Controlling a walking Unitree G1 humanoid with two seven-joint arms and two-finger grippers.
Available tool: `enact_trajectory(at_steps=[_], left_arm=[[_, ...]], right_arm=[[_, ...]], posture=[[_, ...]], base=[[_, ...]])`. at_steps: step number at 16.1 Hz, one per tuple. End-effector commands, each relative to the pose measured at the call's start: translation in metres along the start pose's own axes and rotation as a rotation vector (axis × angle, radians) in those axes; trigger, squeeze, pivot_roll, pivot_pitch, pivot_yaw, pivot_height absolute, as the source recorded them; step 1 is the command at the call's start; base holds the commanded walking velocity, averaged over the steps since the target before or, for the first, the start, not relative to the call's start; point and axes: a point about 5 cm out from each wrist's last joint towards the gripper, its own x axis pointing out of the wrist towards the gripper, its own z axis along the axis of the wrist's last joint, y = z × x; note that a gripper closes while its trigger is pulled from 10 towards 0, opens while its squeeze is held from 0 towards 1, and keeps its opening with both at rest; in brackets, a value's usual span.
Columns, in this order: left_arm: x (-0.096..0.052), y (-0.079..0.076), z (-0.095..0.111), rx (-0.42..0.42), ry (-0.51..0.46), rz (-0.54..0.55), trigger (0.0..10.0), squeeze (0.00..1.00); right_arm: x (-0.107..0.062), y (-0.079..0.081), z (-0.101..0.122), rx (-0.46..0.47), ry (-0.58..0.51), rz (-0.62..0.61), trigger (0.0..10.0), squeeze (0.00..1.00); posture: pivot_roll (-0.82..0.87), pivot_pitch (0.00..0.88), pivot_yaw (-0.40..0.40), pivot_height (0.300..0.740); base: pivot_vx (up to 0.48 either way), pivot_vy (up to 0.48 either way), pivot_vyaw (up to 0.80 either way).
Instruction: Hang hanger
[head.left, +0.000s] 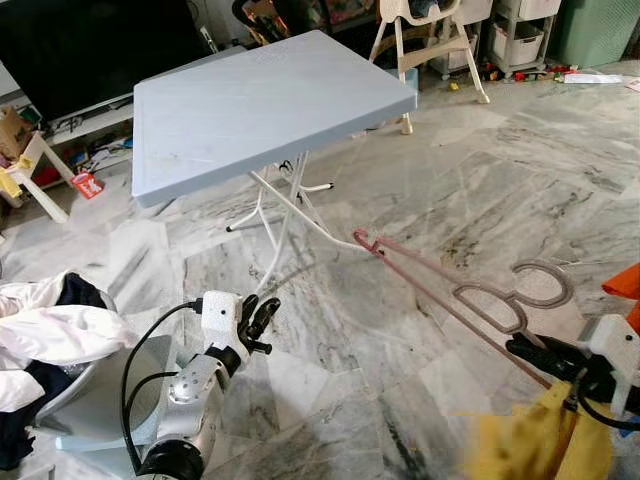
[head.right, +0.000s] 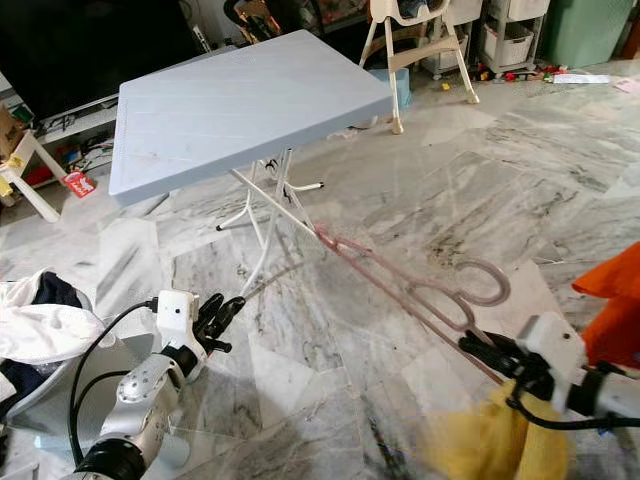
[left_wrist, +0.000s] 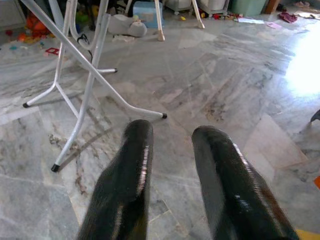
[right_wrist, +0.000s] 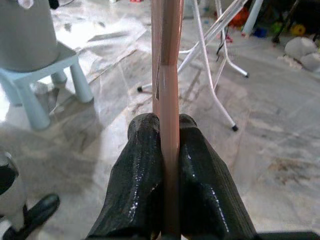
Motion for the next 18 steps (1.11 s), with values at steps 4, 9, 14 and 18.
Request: enact_trajectory(at_steps=[4,9,14,18], left_arm=[[-0.009,-0.001,-0.014,-0.018,0.031,0.03,10.0,1.0],[-0.011,-0.008,-0.022,-0.018,0.047,0.038,10.0,1.0],[-0.007,-0.021,-0.013,0.08,0.003,-0.079,10.0,0.0],[-0.006,-0.045,0.006,0.187,-0.049,-0.382,10.0,0.0]], right_arm=[[-0.017,0.006,0.002,-0.025,0.073,0.104,10.0,0.0],[-0.032,0.006,0.002,-0.032,0.155,0.17,10.0,0.0],[-0.036,0.006,0.006,-0.052,0.197,0.219,10.0,0.0],[-0.032,0.007,0.008,-0.067,0.198,0.234,10.0,0.0]], posture=[[-0.23,0.058,0.141,0.74],[-0.26,0.075,0.117,0.74],[-0.27,0.079,0.114,0.74],[-0.26,0.08,0.117,0.74]], base=[[0.0,0.0,0.0],[0.0,0.0,0.0],[0.0,0.0,0.0],[0.0,0.0,0.0]])
